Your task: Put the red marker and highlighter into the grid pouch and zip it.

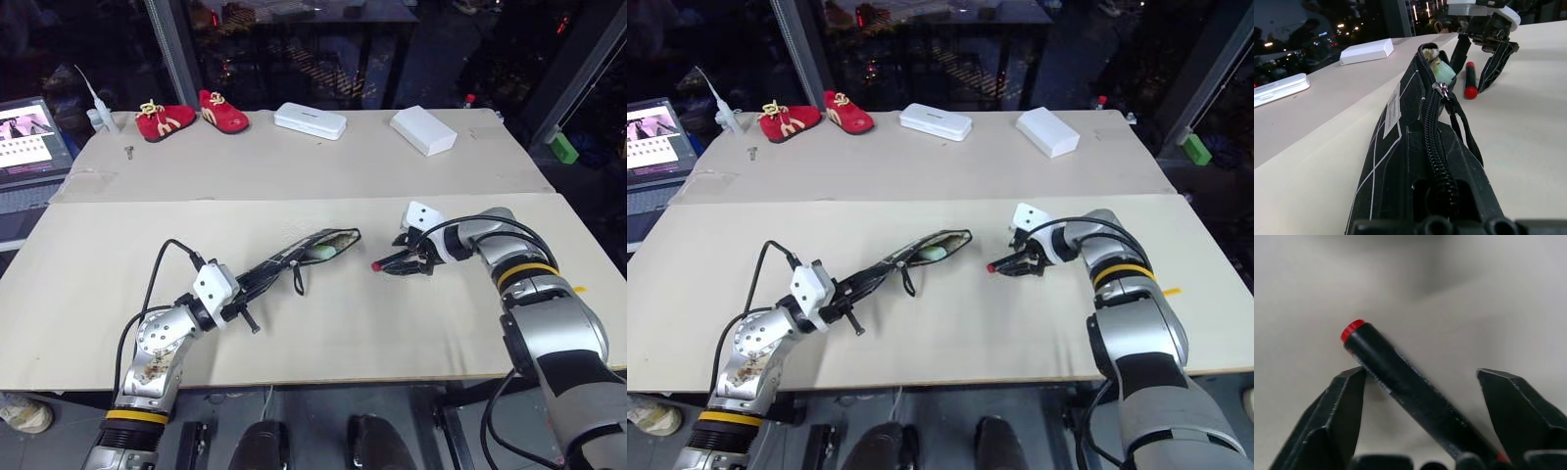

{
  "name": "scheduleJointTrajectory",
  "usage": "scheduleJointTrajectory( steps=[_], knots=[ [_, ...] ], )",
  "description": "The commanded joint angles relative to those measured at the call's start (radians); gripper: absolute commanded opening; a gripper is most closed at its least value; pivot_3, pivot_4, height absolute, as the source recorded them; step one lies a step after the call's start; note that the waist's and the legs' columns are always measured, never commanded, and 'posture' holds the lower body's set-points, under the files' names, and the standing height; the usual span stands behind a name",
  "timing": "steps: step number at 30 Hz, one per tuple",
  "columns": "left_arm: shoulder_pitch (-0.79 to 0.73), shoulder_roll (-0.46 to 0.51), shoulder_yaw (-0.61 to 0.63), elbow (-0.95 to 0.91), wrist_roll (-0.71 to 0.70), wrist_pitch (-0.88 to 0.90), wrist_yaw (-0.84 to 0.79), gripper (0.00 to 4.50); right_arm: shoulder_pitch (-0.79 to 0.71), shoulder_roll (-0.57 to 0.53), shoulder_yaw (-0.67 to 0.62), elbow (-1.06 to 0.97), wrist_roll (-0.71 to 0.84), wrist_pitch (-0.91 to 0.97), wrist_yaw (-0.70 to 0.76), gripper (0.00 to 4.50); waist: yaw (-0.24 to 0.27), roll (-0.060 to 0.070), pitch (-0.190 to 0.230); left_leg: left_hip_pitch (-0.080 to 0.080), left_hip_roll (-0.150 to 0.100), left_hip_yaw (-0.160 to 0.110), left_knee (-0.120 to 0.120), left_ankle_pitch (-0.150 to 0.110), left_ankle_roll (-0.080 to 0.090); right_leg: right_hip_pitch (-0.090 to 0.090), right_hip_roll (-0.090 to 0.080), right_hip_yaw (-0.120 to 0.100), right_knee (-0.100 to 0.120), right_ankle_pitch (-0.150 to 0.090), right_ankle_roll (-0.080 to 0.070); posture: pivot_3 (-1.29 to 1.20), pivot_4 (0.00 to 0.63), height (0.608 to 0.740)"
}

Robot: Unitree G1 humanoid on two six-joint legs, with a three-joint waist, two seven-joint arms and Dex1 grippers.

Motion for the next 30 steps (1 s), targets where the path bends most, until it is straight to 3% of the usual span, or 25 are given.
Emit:
scheduleJointTrajectory(
  steps=[1,6,8,14,16,24,30],
  knots=[
    [0.010,0.015,0.026,-0.061,-0.007,0.003,0.016,0.00,-0.005,-0.028,0.016,0.023,-0.040,0.023,0.029,2.50,0.002,0.000,0.000,0.000,0.000,0.000,0.000,0.000,0.000,0.001,0.000,0.000,0.000,0.000,0.000,0.00,0.150,0.740],
    [0.015,0.021,0.037,-0.066,-0.009,0.009,0.023,0.00,-0.010,-0.048,-0.006,0.007,-0.021,0.048,0.104,0.81,0.006,0.000,0.000,0.001,-0.001,0.000,0.000,0.000,0.000,0.001,-0.001,0.000,0.000,0.000,0.000,0.00,0.150,0.740],
    [0.014,0.020,0.035,-0.066,-0.008,0.008,0.024,0.00,-0.010,-0.052,-0.016,-0.003,-0.012,0.055,0.115,0.46,0.006,0.000,0.000,0.000,-0.001,-0.001,0.000,0.000,0.000,0.000,-0.001,-0.001,0.000,0.000,0.000,0.00,0.150,0.740],
    [-0.002,0.012,0.025,-0.045,-0.003,0.004,0.020,0.00,0.032,-0.066,-0.061,-0.115,0.047,0.056,0.183,0.46,0.003,0.000,0.000,0.000,0.000,0.000,0.000,0.000,0.000,0.000,-0.001,-0.001,0.000,0.000,0.000,0.00,0.150,0.740],
    [-0.003,0.011,0.021,-0.039,-0.003,0.002,0.016,0.00,0.069,-0.067,-0.092,-0.205,0.068,0.058,0.107,0.46,0.003,0.000,0.000,0.000,0.000,0.000,0.000,0.000,0.000,0.000,-0.001,0.000,0.000,0.000,0.000,0.00,0.150,0.740],
    [-0.007,0.007,-0.008,-0.011,0.008,-0.007,-0.008,0.00,0.338,-0.169,-0.144,-0.915,0.137,0.196,0.083,0.46,0.006,0.000,0.000,-0.001,0.000,-0.001,0.000,0.000,0.000,-0.001,-0.001,-0.001,0.000,0.000,0.000,0.00,0.150,0.740],
    [-0.035,0.000,-0.028,0.022,0.008,-0.011,-0.032,0.00,0.325,-0.181,-0.134,-1.368,0.162,0.474,0.019,0.46,0.001,0.000,0.000,0.000,0.001,-0.001,0.000,0.000,0.000,-0.001,-0.001,-0.001,0.001,0.000,0.000,0.00,0.150,0.740]
  ],
)
